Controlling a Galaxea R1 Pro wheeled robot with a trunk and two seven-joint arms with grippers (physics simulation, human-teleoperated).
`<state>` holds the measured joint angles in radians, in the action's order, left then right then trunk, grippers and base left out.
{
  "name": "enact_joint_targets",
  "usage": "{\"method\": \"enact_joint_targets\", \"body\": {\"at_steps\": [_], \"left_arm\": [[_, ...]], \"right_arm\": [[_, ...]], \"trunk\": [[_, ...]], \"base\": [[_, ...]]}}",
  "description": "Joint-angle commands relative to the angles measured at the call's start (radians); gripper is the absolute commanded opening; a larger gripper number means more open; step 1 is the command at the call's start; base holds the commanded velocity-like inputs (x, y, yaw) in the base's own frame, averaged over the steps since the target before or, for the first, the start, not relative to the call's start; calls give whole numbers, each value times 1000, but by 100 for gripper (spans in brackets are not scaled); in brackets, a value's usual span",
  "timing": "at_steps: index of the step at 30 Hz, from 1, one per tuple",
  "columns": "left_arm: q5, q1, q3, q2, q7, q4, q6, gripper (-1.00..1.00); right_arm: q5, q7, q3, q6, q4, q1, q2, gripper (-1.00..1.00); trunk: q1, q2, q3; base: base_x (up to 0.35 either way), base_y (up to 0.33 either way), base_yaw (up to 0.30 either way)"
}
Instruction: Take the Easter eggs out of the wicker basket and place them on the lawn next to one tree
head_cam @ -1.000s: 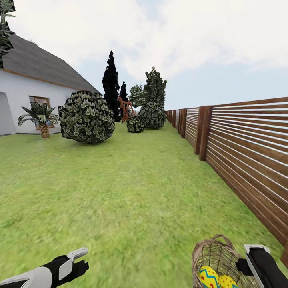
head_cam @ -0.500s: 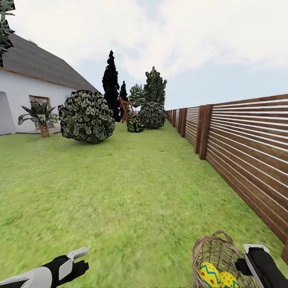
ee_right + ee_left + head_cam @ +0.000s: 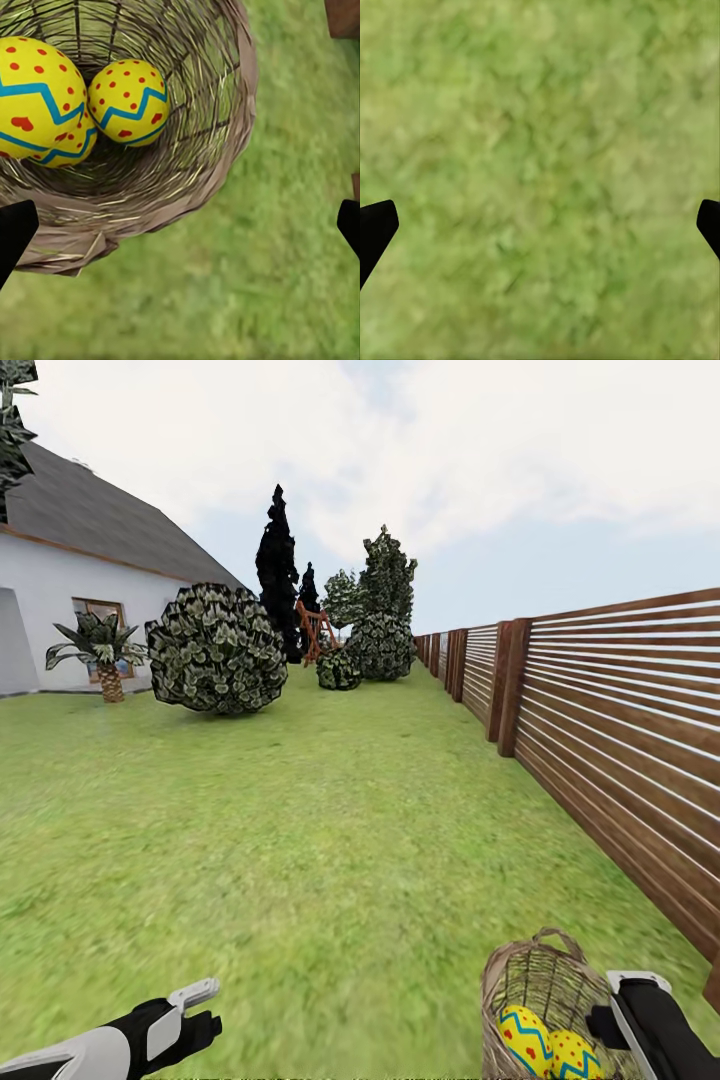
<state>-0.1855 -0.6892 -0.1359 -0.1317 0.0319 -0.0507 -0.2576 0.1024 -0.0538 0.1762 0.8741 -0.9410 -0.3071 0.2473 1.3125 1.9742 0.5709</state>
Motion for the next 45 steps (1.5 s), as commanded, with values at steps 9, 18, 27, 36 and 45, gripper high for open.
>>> {"method": "enact_joint_targets", "body": {"at_steps": [9,18,27,36,45], "left_arm": [[-5,-1,-8,-2,2,-1,-3,100],[-5,-2,-8,-1,2,-1,-3,100],[-5,-2,-8,-2,1,-1,5,100],[-4,-1,-8,-2,-1,-1,8,100],[-5,-1,-8,-2,0,-1,3,100]], "right_arm": [[10,5,0,5,-1,-1,0,100],[10,5,-2,5,-1,-1,-2,100],[11,5,-1,5,-1,-1,-2,100],[8,5,0,5,-1,-1,0,100],[3,5,0,5,-1,-1,0,100]], "trunk": [[35,64,29],[69,127,58],[77,141,64],[77,141,64],[77,141,64]], "base": [[0,0,0],[0,0,0],[0,0,0],[229,0,0],[94,0,0]]}}
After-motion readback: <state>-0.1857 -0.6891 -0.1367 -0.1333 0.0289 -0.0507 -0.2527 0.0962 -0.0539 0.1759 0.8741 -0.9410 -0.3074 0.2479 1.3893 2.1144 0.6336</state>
